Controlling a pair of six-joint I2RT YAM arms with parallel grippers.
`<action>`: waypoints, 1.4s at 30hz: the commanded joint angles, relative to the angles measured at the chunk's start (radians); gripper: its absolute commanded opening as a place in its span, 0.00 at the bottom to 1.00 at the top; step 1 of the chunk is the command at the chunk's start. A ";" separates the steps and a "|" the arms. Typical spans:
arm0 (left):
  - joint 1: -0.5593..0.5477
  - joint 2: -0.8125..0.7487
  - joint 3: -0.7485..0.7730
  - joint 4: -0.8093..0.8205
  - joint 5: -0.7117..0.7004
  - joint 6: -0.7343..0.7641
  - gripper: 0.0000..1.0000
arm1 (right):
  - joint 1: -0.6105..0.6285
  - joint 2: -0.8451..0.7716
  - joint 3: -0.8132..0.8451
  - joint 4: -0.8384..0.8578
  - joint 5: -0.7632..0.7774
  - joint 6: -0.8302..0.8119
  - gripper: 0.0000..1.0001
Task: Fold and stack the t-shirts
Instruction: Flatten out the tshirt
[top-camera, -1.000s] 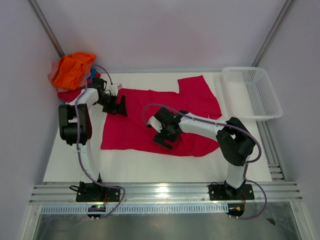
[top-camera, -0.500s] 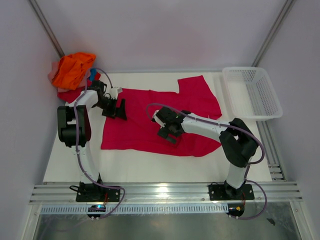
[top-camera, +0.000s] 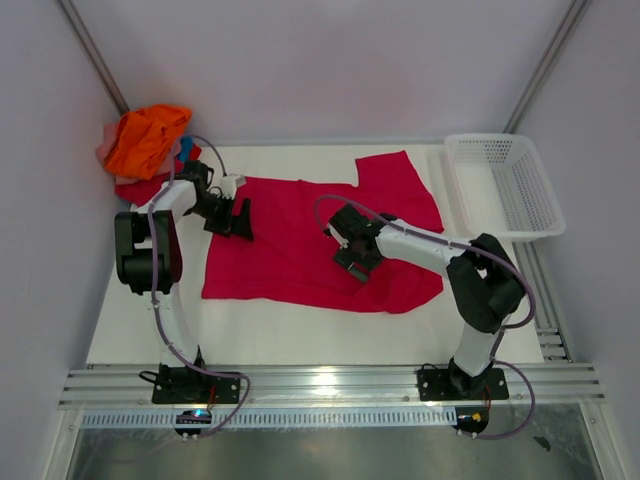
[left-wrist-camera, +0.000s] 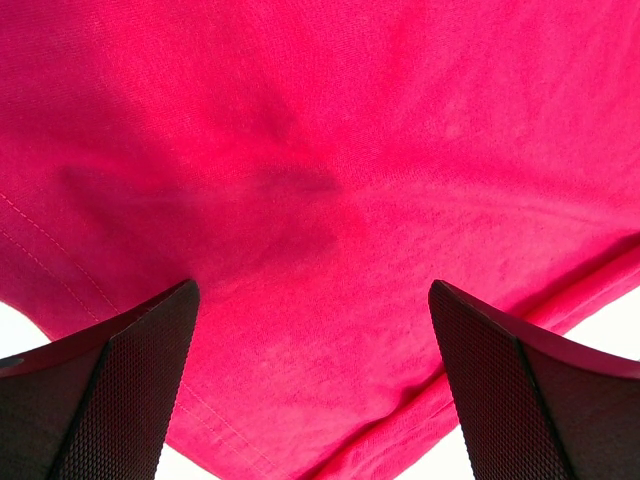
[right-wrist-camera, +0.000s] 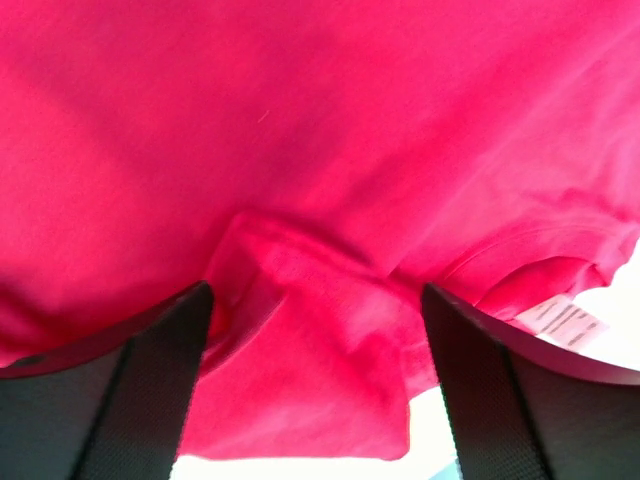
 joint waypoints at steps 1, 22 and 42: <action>0.001 0.013 -0.010 0.017 -0.013 0.029 0.99 | 0.007 -0.115 -0.005 -0.072 -0.082 0.021 0.85; 0.001 0.062 0.021 0.022 0.018 -0.001 0.99 | 0.009 -0.186 -0.028 -0.151 -0.283 -0.001 0.75; 0.001 0.062 -0.026 0.037 0.008 0.021 0.99 | 0.009 -0.050 0.073 -0.099 -0.305 0.007 0.68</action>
